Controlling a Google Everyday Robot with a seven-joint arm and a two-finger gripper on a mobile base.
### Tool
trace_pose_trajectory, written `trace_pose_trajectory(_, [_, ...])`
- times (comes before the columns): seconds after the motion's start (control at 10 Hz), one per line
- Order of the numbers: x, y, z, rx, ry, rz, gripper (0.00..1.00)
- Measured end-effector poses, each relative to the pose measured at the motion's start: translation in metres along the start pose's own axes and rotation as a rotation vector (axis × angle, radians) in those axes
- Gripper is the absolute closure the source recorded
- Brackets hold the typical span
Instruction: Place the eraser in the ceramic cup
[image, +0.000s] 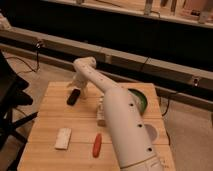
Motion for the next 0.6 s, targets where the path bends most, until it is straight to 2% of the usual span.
trace_pose_trajectory(0.3, [-0.0060,-0.0043,0.0031,-0.054,0.011,-0.051,0.20])
trace_pose_trajectory(0.4, [-0.0067,-0.0033,0.0047,-0.077,0.012,-0.061,0.26])
trace_pose_trajectory(0.6, [-0.0063,-0.0022,0.0060,-0.104,0.016,-0.070,0.48])
